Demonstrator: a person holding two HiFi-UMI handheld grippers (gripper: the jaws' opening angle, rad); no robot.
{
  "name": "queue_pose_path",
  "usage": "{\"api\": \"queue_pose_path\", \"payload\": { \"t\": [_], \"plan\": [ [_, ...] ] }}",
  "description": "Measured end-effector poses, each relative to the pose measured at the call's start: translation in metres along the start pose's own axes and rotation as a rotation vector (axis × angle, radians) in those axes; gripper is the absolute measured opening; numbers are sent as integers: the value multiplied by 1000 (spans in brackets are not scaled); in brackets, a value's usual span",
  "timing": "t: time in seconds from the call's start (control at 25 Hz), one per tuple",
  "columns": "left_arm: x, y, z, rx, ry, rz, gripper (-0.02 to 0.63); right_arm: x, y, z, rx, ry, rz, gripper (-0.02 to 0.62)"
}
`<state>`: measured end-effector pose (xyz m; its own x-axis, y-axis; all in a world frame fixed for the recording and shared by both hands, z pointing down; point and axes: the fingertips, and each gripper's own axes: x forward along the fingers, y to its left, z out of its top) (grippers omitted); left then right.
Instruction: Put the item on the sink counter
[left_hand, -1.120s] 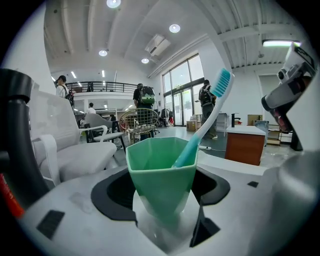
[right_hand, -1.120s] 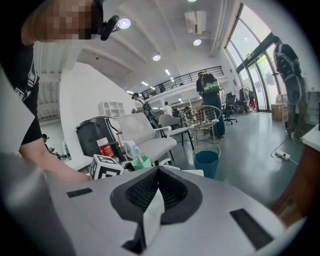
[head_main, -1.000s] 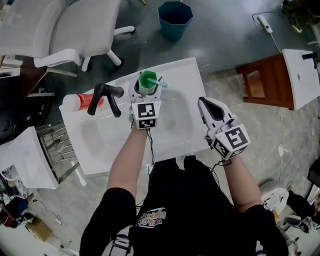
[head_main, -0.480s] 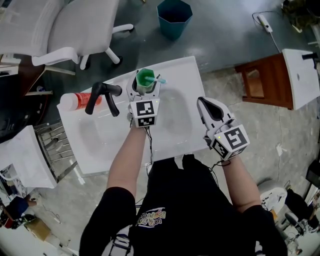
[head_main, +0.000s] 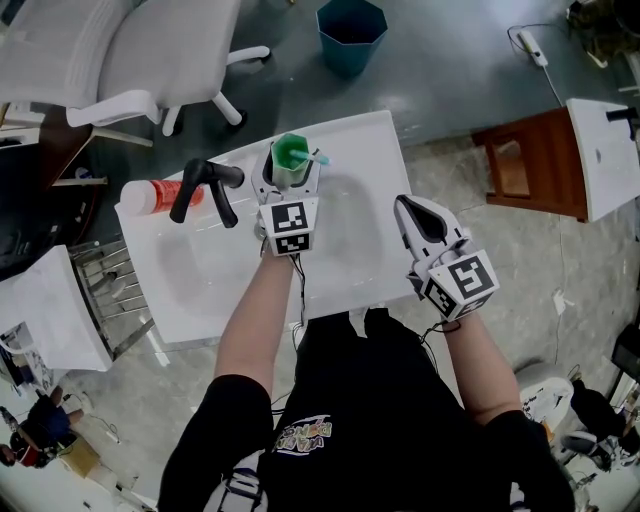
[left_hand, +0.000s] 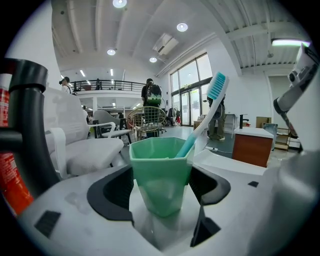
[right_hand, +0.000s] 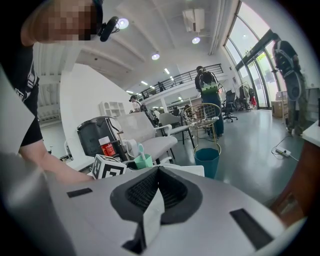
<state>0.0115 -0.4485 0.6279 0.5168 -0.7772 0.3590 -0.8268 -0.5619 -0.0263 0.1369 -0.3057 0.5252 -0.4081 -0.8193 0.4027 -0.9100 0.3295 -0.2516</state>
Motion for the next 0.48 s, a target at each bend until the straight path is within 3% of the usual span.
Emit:
{"api": "queue_pose_path", "payload": {
  "t": [0.48],
  "plan": [
    [-52, -10, 1, -27, 2, 70, 319, -24, 9, 6, -18, -27, 43, 54]
  ]
}}
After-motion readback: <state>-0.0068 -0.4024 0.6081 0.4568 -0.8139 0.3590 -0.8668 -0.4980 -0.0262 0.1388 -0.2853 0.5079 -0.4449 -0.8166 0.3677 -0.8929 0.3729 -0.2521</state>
